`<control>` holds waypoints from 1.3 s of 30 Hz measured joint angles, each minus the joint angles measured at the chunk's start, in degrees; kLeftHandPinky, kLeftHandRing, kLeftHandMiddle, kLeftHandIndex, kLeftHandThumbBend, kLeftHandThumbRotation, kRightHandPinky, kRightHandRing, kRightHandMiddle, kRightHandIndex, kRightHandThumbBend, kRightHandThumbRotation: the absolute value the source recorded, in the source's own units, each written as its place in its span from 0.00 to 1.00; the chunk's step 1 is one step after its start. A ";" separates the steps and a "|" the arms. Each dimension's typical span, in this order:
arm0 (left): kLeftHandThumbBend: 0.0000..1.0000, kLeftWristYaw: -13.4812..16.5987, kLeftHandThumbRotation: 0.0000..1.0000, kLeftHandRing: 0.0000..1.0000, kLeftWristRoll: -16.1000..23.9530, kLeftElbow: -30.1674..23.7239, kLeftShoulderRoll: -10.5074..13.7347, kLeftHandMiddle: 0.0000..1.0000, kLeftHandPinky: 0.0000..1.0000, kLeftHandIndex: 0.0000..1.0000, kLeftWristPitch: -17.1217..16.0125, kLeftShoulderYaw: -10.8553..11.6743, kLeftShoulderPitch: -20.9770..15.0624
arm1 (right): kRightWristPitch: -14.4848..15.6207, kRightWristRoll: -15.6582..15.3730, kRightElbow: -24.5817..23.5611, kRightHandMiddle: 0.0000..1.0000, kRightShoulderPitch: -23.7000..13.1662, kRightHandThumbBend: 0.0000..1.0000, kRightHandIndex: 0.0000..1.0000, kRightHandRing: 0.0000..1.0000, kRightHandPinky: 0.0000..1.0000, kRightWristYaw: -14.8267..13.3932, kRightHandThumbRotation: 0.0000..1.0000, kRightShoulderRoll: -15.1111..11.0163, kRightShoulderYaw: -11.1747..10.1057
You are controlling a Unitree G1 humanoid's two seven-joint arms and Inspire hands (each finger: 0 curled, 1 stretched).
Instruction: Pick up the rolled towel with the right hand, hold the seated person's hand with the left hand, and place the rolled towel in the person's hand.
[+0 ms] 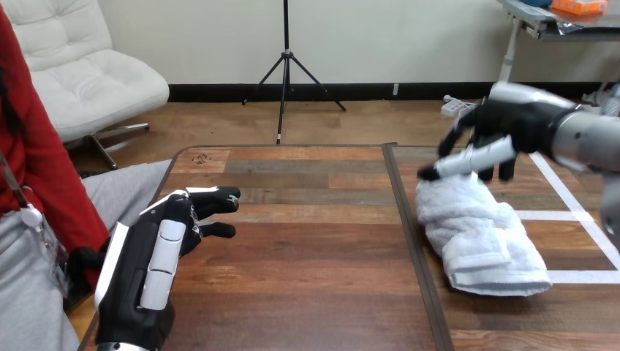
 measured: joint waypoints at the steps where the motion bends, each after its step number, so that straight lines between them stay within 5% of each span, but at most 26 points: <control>1: 0.73 0.00 1.00 0.72 0.09 0.00 0.00 0.70 0.59 0.55 -0.07 0.00 -0.01 | 0.23 -0.05 -0.88 0.75 0.31 0.91 0.78 0.70 0.57 -1.14 0.53 0.03 -0.36; 10: 0.71 0.01 1.00 0.72 0.43 0.06 -0.02 0.70 0.59 0.55 -1.28 0.00 -0.09 | 2.73 0.85 -5.74 0.94 1.51 0.99 0.95 0.91 0.77 -11.43 0.53 2.07 -4.58; 16: 0.70 0.01 1.00 0.71 0.46 0.08 -0.11 0.70 0.59 0.54 -1.65 -0.03 -0.21 | 3.40 2.14 -6.56 0.96 2.46 1.00 0.99 0.90 0.69 -17.45 0.57 4.36 -6.63; 23: 0.70 0.08 1.00 0.72 0.47 0.09 -0.25 0.70 0.59 0.54 -1.65 -0.08 -0.26 | 2.85 1.20 -6.25 0.97 5.77 1.00 1.00 0.93 0.64 -28.10 0.63 8.31 -6.46; 30: 0.67 0.10 1.00 0.71 0.64 0.52 -0.28 0.69 0.58 0.54 -2.30 -0.12 -0.32 | 2.55 0.29 -4.33 0.99 9.22 1.00 1.00 0.98 0.75 -36.16 0.67 12.99 -5.55; 39: 0.67 0.17 1.00 0.71 0.87 0.60 -0.38 0.69 0.58 0.53 -2.42 -0.24 -0.32 | 0.25 0.74 0.77 1.00 12.90 1.00 1.00 1.00 0.90 -42.58 0.65 17.38 -4.07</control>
